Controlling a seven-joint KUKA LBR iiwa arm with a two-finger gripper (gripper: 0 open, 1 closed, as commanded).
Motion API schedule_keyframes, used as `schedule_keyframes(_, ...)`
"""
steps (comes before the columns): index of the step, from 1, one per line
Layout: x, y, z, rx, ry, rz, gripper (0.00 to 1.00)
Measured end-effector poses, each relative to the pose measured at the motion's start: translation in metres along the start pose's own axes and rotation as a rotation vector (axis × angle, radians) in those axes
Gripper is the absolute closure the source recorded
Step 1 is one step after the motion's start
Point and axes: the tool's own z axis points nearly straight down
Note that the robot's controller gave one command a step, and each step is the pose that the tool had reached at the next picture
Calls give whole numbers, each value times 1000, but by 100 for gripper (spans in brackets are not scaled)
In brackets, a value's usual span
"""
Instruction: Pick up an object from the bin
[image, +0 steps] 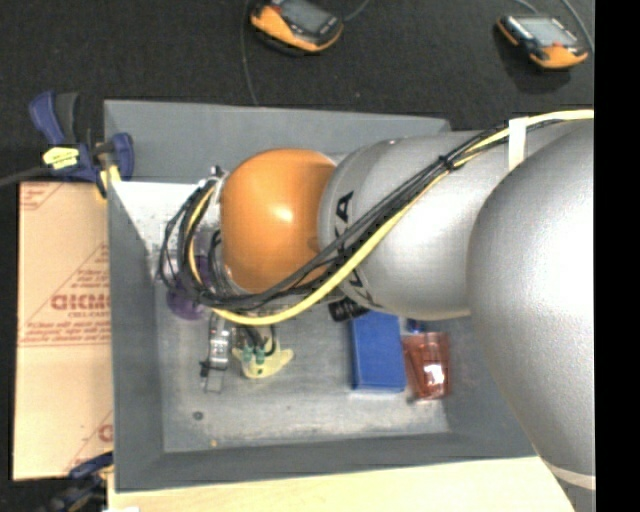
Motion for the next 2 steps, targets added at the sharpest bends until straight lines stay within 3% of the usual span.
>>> schedule_keyframes(1, -46, -20, -38, 3, 4, 19, 0)
schedule_keyframes(2, -64, -49, 9, 5, 9, 66, 0)
